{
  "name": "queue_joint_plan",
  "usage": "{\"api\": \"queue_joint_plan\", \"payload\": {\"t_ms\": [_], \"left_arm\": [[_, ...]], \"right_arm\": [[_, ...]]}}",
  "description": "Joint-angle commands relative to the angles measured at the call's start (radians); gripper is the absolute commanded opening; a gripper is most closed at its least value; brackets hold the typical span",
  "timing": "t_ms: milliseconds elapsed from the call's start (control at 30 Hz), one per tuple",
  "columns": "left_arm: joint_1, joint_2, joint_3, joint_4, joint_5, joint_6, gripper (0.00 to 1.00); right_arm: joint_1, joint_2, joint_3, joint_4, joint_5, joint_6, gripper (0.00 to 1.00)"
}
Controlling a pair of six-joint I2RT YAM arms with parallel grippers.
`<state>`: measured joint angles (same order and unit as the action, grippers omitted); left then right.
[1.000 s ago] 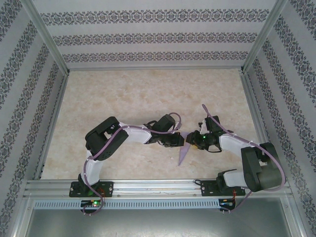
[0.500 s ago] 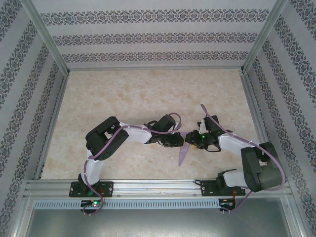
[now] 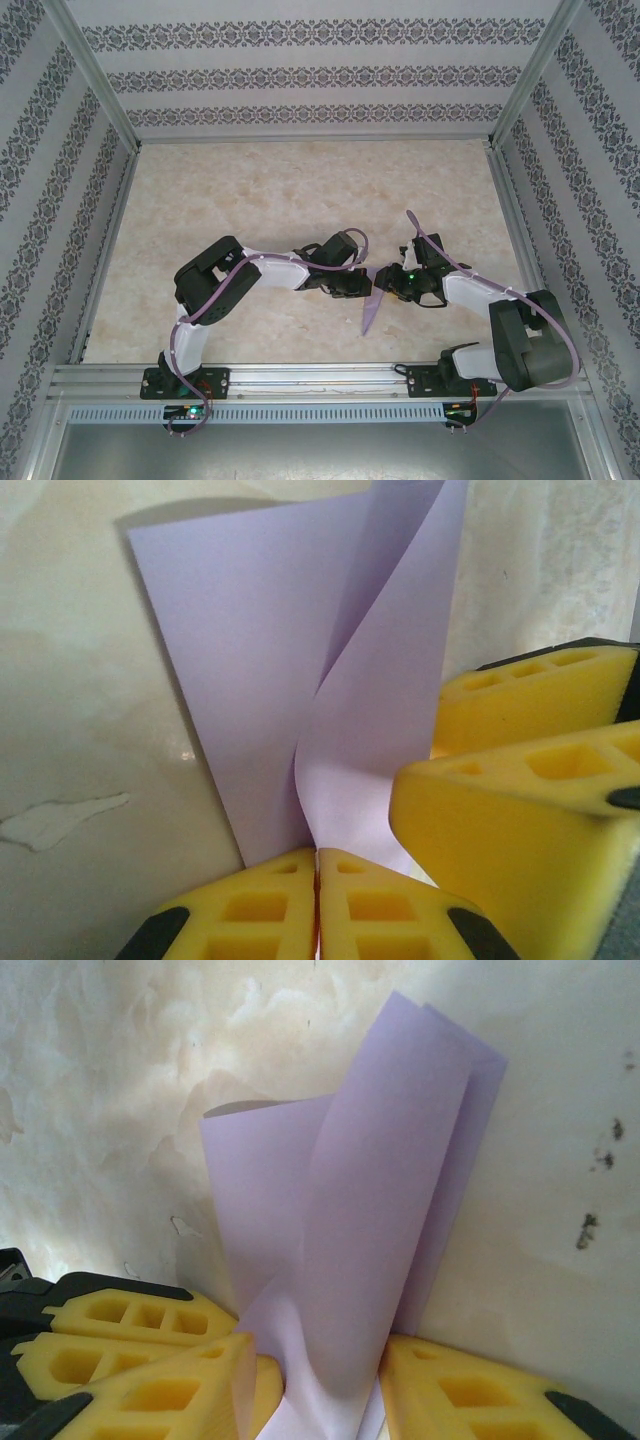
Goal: Fold a paper plane with a square sheet of paper (fold left side to right side)
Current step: Perform the fifth fold on the wing at the bottom-center of the table.
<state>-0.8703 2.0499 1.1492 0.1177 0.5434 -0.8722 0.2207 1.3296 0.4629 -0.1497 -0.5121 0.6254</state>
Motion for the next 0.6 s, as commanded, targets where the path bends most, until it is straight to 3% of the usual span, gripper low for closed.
{"api": "queue_joint_plan", "payload": {"t_ms": [0, 433, 567], "left_arm": [[-0.011, 0.085, -0.019, -0.105, -0.118, 0.001, 0.09], [-0.015, 0.099, -0.011, -0.125, -0.132, -0.007, 0.08], [-0.015, 0.097, -0.011, -0.128, -0.137, -0.007, 0.08]], "right_arm": [[0.007, -0.019, -0.004, -0.036, 0.044, 0.002, 0.4], [-0.017, -0.123, -0.013, -0.074, 0.042, 0.004, 0.38], [-0.025, -0.161, -0.011, -0.075, 0.02, -0.004, 0.29]]}}
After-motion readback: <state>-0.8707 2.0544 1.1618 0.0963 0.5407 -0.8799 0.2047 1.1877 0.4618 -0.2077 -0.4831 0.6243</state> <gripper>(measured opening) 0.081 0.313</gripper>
